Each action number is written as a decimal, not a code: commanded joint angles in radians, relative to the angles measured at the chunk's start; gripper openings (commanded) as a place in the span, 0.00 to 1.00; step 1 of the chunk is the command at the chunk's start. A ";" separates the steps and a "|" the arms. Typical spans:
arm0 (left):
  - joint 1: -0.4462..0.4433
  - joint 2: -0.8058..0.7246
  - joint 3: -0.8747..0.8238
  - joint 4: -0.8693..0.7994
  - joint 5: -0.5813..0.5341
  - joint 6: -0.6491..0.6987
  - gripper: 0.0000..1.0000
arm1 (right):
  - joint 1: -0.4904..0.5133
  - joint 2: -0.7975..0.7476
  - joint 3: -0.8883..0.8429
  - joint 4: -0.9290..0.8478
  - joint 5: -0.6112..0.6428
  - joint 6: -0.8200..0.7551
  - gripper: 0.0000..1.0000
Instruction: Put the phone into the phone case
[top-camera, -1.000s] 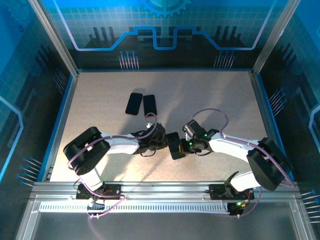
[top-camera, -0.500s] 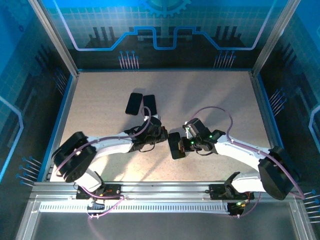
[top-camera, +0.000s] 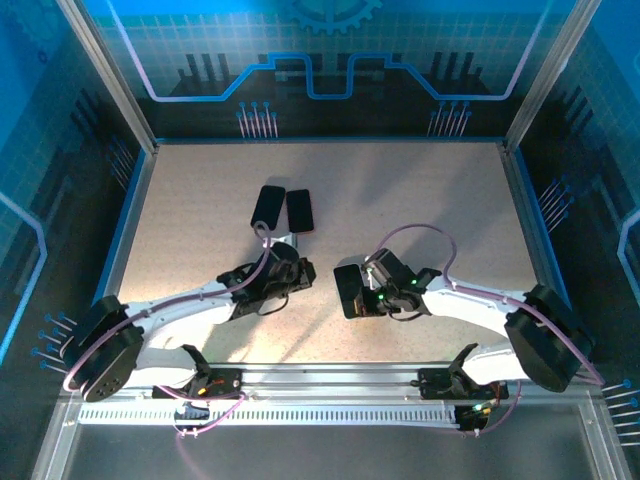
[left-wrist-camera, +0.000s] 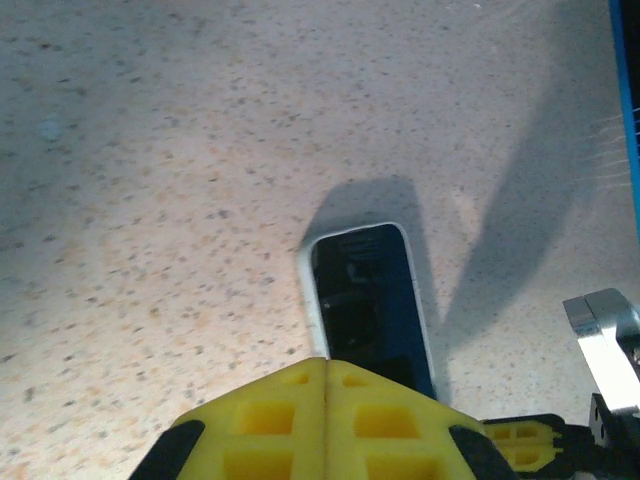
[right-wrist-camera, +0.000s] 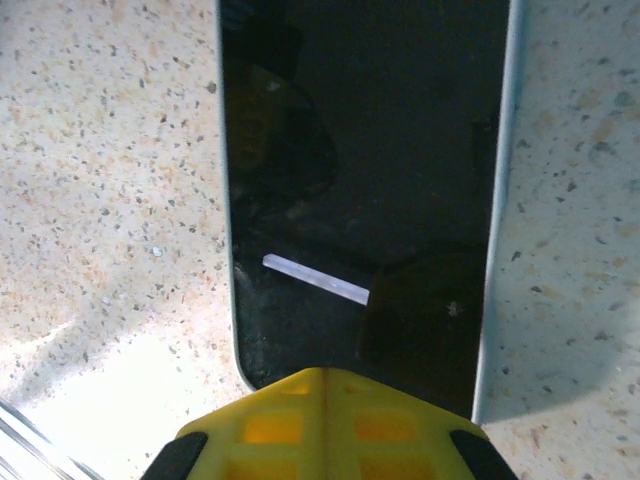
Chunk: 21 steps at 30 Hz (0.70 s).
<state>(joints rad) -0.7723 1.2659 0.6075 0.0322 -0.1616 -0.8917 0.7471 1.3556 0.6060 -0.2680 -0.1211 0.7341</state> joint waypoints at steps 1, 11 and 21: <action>0.013 -0.048 -0.034 -0.042 -0.030 -0.021 0.00 | 0.011 0.043 -0.012 0.058 -0.018 0.027 0.00; 0.030 -0.114 -0.079 -0.081 -0.045 -0.030 0.00 | -0.065 0.178 0.031 0.125 -0.020 0.003 0.00; 0.048 -0.151 -0.096 -0.103 -0.050 -0.032 0.00 | -0.136 0.331 0.173 0.120 -0.025 -0.051 0.00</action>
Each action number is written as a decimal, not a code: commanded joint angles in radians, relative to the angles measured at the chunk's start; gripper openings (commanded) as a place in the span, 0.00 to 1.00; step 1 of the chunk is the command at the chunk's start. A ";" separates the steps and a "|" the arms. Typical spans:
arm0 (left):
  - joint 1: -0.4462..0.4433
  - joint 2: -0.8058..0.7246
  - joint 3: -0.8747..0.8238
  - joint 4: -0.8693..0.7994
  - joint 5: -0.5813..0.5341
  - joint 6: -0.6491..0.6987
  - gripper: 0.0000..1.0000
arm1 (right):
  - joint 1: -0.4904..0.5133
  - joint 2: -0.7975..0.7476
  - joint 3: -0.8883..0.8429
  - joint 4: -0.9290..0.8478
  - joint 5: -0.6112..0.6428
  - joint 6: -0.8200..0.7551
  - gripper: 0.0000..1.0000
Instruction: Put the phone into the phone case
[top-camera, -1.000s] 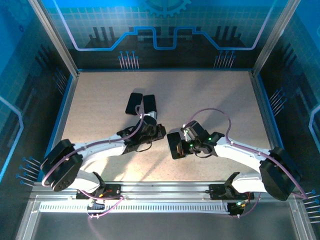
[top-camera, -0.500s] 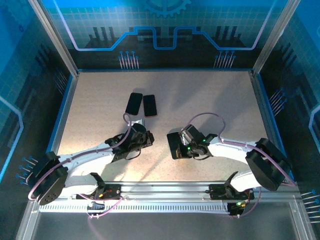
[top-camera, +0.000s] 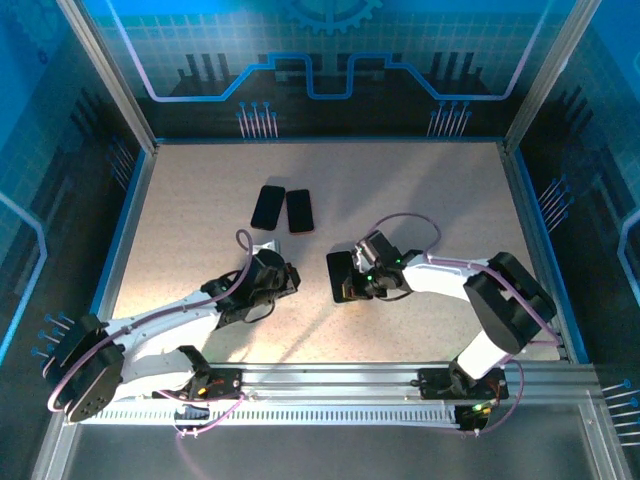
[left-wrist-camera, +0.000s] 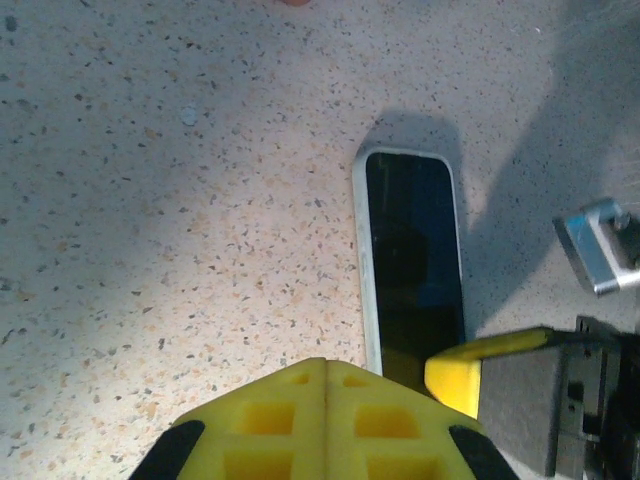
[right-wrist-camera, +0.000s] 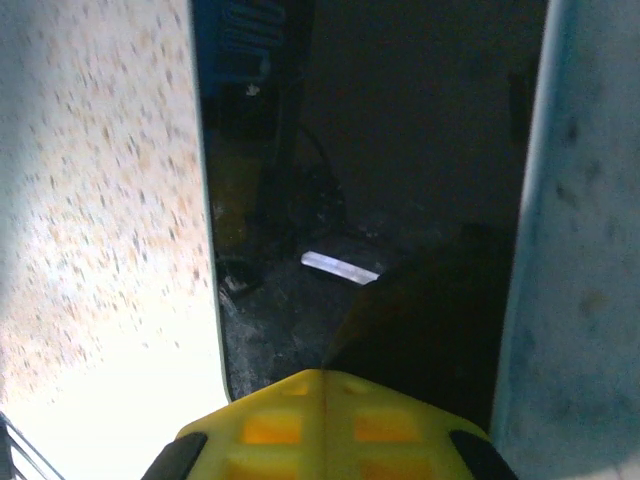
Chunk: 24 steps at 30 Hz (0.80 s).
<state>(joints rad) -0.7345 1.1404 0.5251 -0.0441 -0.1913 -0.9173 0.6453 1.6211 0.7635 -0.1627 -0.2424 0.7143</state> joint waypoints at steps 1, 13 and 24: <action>0.012 -0.029 -0.015 -0.029 -0.021 -0.005 0.00 | -0.041 0.083 0.030 0.018 0.092 -0.035 0.00; 0.032 -0.076 -0.017 -0.078 -0.030 0.011 0.00 | -0.108 0.245 0.245 -0.021 0.070 -0.102 0.00; 0.035 -0.081 -0.019 -0.075 -0.034 0.000 0.00 | -0.158 0.410 0.497 -0.100 0.048 -0.171 0.00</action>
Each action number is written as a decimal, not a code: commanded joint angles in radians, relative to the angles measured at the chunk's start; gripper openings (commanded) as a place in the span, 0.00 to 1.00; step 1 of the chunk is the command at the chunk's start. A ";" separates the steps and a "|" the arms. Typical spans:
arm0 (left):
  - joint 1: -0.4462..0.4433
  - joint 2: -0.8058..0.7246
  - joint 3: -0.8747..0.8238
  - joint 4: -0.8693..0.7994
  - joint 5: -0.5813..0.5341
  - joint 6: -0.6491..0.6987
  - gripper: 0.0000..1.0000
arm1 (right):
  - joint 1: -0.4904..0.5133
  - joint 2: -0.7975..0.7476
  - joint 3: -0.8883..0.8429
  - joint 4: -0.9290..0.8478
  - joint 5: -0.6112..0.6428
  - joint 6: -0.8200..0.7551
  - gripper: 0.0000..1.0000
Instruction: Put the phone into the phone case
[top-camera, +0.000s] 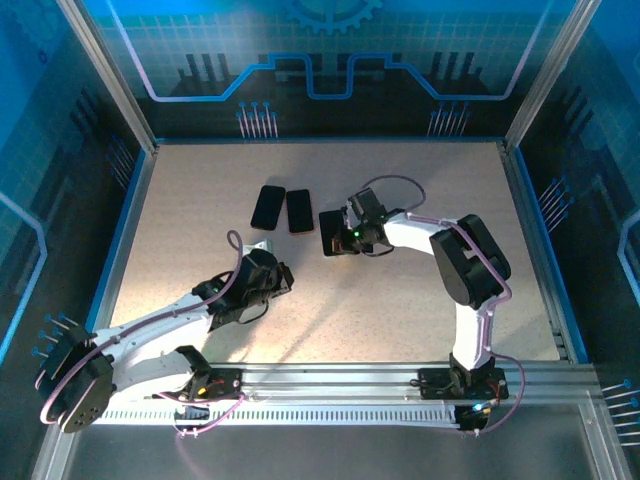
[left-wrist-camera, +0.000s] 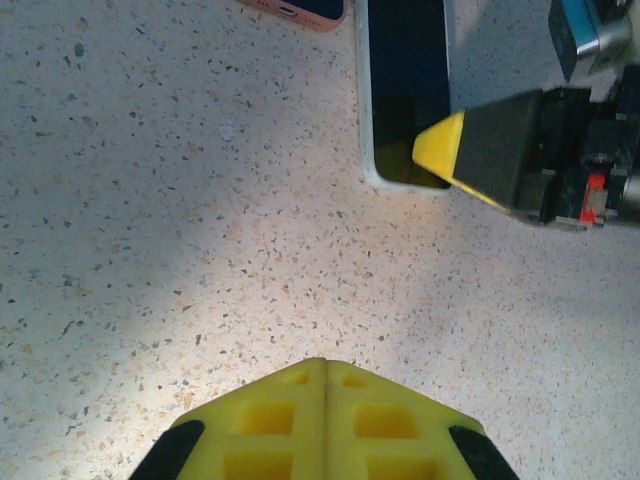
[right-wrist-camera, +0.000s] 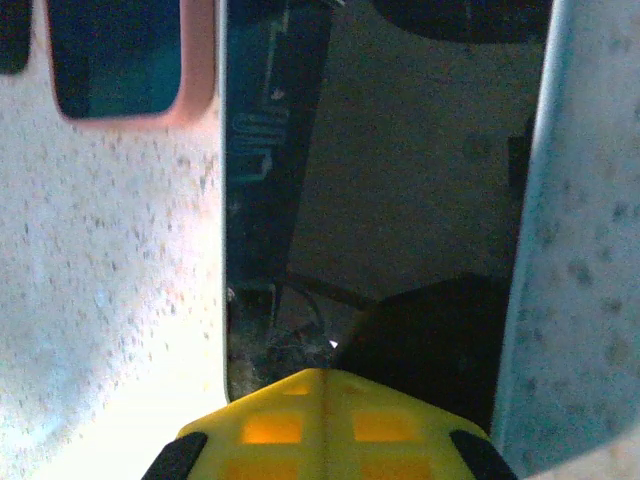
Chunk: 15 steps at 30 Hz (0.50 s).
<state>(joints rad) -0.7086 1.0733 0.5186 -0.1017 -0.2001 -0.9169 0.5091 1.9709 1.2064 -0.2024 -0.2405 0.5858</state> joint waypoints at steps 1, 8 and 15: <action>0.010 -0.015 -0.015 -0.014 -0.026 -0.001 0.00 | -0.025 0.077 0.080 -0.070 0.047 -0.048 0.00; 0.010 -0.007 -0.015 -0.004 -0.025 -0.004 0.00 | -0.046 0.179 0.247 -0.123 0.042 -0.079 0.00; 0.014 -0.003 -0.010 -0.011 -0.028 0.001 0.00 | -0.055 0.255 0.370 -0.150 0.028 -0.092 0.00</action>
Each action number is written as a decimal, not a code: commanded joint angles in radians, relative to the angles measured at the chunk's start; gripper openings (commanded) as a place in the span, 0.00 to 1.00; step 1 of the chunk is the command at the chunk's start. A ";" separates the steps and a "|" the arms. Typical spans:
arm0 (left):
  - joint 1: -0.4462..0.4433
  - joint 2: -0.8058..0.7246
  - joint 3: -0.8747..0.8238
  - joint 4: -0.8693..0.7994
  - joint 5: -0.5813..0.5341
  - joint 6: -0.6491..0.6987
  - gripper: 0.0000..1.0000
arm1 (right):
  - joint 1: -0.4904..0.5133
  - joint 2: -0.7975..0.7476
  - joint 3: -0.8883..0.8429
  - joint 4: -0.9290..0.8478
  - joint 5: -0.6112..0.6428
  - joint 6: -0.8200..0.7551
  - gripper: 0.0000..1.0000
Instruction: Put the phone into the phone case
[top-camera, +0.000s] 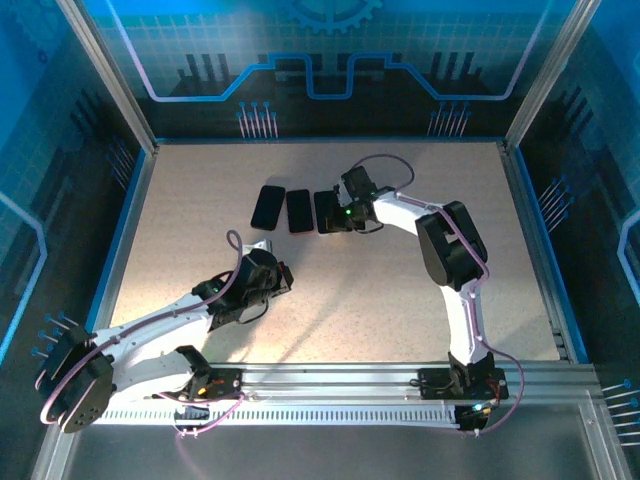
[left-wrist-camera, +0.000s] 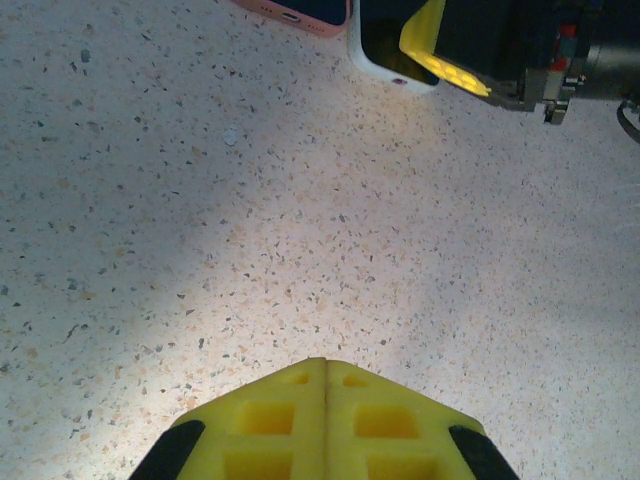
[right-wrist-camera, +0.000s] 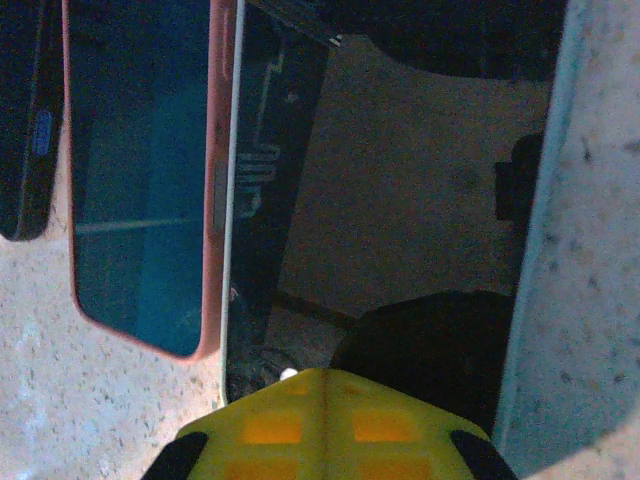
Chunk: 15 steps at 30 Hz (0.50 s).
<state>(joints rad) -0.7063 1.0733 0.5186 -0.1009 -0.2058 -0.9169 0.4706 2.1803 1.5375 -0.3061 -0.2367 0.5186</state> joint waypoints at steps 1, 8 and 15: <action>0.011 -0.004 -0.009 -0.013 -0.023 0.000 0.00 | -0.017 0.050 0.045 -0.047 0.024 -0.026 0.00; 0.015 -0.005 0.000 -0.028 -0.028 0.010 0.00 | -0.020 0.012 0.056 -0.023 0.006 -0.070 0.00; 0.019 -0.020 0.041 -0.089 -0.067 0.037 0.30 | -0.027 -0.211 -0.038 0.020 0.002 -0.127 0.22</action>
<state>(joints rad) -0.6979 1.0729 0.5209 -0.1352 -0.2276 -0.9089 0.4603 2.1227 1.5276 -0.3042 -0.2382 0.4347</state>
